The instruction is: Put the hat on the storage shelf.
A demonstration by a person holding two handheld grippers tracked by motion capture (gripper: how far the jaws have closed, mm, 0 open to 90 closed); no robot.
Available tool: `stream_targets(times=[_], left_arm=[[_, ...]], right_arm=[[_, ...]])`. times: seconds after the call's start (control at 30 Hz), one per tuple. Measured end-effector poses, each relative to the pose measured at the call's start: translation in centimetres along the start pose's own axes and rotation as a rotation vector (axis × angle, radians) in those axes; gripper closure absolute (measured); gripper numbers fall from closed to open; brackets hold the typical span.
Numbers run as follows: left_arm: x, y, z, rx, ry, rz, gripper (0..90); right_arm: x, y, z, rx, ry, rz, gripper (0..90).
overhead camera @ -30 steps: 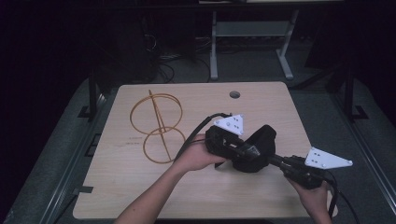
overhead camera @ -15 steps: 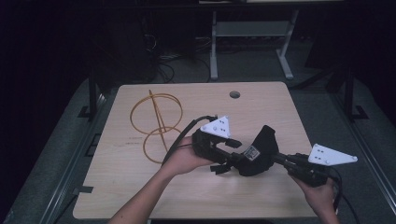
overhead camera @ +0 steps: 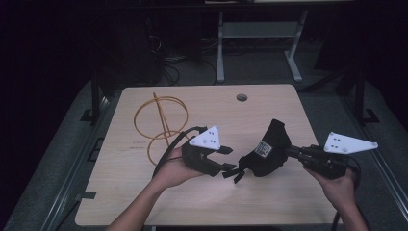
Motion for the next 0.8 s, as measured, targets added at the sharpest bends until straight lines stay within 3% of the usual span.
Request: stream_targets(times=[0.1, 0.27, 0.43, 0.8], left_arm=[[-0.7, -0.4, 0.1, 0.015, -0.014, 0.000, 47.1], [-2.2, -0.6, 0.1, 0.031, -0.025, 0.016, 44.4], [-3.4, -0.9, -0.1, 0.038, -0.036, 0.021, 43.2], [-5.6, -1.3, -0.4, 0.046, -0.057, 0.021, 39.8]], right_arm=[[0.4, 0.3, -0.4, 0.011, 0.017, 0.003, 86.9], [1.4, 0.8, -1.1, 0.018, -0.001, 0.033, 86.8], [2.7, 0.8, -1.9, 0.025, -0.005, 0.024, 86.8], [7.3, 1.7, -2.9, 0.056, -0.052, 0.041, 86.7]])
Point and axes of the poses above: each handheld gripper's, and its own axes: y roughly forward along the jaws, x roughly out of its top, z roughly to its left, the point moved 5 cm from there along y, roughly forward along the jaws, and after that the axes turned 6 degrees about -y, right-handed, at the moved point
